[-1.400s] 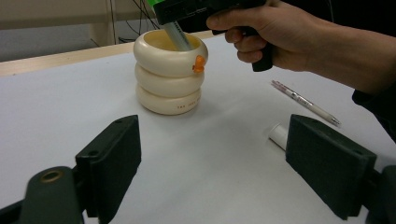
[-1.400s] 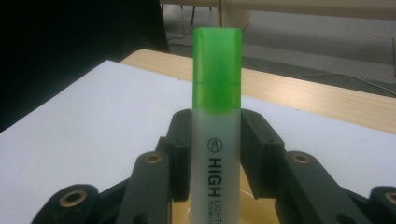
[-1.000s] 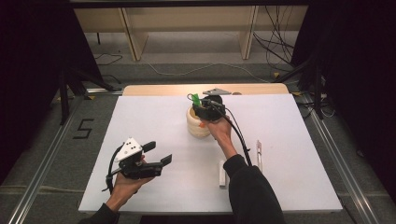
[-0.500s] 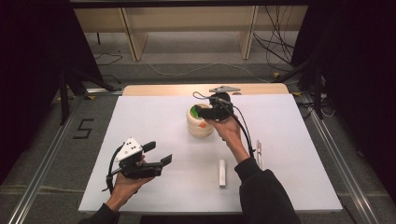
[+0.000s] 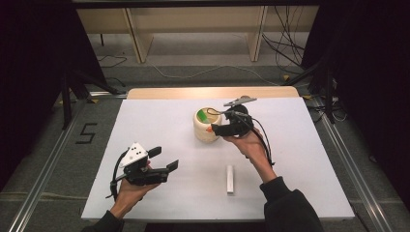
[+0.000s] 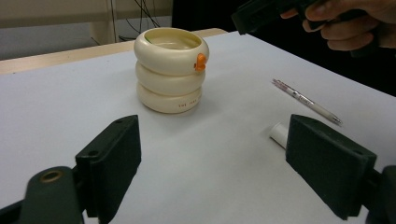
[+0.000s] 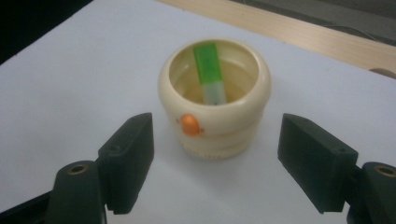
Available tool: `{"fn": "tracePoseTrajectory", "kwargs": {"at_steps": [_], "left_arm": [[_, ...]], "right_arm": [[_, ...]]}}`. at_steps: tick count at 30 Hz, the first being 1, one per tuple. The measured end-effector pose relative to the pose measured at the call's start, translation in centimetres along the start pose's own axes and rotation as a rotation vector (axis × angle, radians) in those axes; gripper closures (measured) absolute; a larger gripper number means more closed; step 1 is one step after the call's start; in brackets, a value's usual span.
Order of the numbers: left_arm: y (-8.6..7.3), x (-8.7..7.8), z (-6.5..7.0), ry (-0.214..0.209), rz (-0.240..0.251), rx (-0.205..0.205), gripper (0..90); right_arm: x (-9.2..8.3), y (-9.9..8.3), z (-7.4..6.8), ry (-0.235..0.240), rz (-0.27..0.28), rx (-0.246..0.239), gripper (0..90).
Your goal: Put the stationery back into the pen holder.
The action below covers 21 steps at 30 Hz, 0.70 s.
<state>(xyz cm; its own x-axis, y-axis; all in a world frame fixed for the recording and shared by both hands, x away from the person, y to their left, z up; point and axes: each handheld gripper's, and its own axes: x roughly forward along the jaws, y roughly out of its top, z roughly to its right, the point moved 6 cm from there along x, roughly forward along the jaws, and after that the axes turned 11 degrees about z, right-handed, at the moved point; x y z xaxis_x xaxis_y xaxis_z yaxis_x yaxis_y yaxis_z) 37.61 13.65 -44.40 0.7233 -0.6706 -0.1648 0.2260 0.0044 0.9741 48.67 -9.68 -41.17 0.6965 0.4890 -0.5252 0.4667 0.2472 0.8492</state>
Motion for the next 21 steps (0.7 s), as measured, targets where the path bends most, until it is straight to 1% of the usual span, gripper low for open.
{"fn": "tracePoseTrajectory", "kwargs": {"at_steps": [4, 10, 13, 14, 17, 21], "left_arm": [[0.0, 0.0, 0.0, 0.000, -0.001, -0.001, 17.7], [0.0, 0.0, 0.0, 0.000, -0.001, 0.000, 17.7], [0.0, 0.0, 0.0, 0.001, 0.000, -0.001, 17.7], [0.0, 0.0, 0.0, 0.001, 0.001, 0.000, 17.6], [0.0, 0.0, 0.0, 0.000, 0.002, 0.000, 17.7], [0.0, 0.0, 0.1, -0.002, 0.002, 0.000, 17.7]], "right_arm": [[-0.8, -1.5, -0.3, 0.001, -0.045, -0.011, 26.9], [-1.6, -3.4, -0.6, 0.020, -0.070, -0.011, 26.6], [-1.8, -4.3, -0.7, 0.023, -0.093, -0.014, 26.6], [-1.8, -4.5, -0.6, 0.022, -0.101, -0.024, 26.6], [-1.9, -5.0, -0.7, 0.026, -0.121, -0.012, 26.6], [-2.0, -6.0, -0.8, 0.027, -0.148, -0.032, 26.8]]}}
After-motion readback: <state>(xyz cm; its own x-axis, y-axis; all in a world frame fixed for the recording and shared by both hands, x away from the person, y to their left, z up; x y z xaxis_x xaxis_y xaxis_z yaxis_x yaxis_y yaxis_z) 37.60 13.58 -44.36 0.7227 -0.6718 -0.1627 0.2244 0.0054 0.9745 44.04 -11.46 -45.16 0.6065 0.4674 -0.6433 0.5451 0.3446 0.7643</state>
